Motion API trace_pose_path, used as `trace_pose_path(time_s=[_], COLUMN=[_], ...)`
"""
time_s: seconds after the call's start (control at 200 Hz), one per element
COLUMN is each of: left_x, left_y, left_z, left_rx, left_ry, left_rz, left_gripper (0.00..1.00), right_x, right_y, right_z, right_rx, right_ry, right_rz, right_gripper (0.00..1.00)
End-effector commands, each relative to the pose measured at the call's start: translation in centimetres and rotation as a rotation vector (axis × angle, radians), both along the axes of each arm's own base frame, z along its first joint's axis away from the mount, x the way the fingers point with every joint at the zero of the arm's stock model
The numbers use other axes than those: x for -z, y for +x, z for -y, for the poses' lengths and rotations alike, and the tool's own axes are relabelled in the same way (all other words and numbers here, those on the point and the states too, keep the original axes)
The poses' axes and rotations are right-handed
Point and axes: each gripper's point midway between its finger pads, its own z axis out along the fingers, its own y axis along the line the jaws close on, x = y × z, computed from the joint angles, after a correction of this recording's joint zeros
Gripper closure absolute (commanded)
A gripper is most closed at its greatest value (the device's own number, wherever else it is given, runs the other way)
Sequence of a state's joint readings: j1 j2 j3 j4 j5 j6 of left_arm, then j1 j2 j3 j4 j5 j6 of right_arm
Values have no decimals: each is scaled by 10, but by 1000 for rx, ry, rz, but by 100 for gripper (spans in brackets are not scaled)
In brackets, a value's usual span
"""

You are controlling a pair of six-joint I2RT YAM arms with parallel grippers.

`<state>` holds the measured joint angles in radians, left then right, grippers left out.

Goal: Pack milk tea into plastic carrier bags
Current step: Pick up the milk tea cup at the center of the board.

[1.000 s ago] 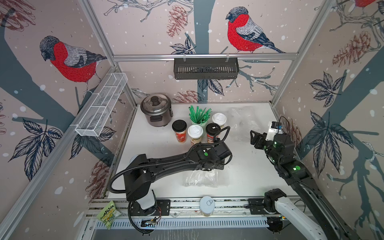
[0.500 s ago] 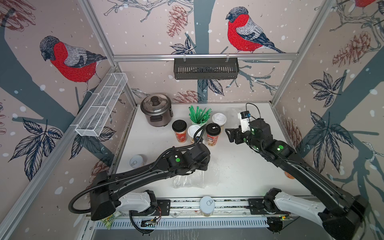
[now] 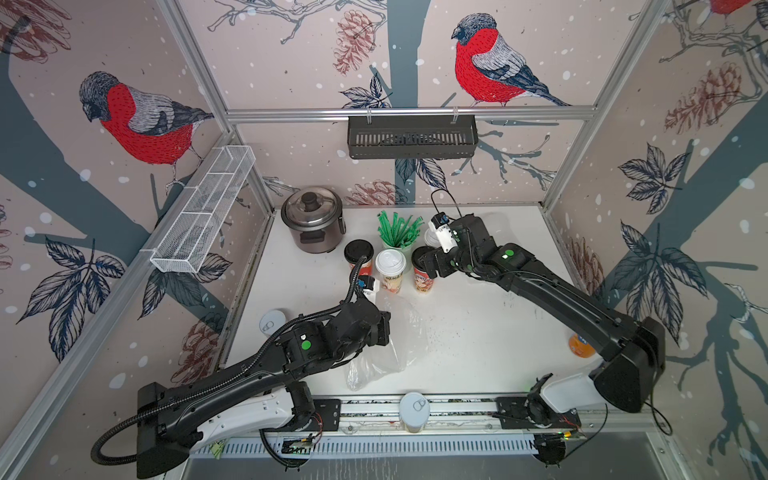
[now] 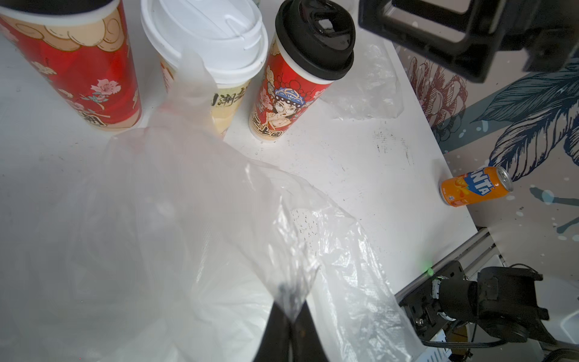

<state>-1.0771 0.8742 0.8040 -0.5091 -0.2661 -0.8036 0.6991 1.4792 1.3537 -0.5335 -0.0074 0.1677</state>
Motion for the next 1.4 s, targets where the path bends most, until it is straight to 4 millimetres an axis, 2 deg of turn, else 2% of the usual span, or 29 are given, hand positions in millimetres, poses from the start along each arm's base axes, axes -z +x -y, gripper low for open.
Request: trace_pose_path(time_s=[0.0, 0.18, 0.4, 0.765, 1.396], left_x=[-8, -5, -5, -3, -6], left_y=[6, 6, 6, 6, 4], left_z=[-1, -3, -4, -6, -12], left_rx=[-23, -25, -27, -35, -47], left_ry=[-21, -7, -19, -34, -65], left_rz=[41, 41, 48, 51, 63], left_gripper=[100, 100, 92, 89, 89], right_x=[8, 17, 28, 33, 49], right_y=[-1, 4, 14, 21, 29], right_z=[-2, -10, -12, -19, -18], right_rx=[-18, -15, 12, 19, 51], right_ry=[-43, -76, -137, -153, -210], right_rz=[-21, -26, -55, -60, -78], right_gripper=[6, 6, 6, 6, 26])
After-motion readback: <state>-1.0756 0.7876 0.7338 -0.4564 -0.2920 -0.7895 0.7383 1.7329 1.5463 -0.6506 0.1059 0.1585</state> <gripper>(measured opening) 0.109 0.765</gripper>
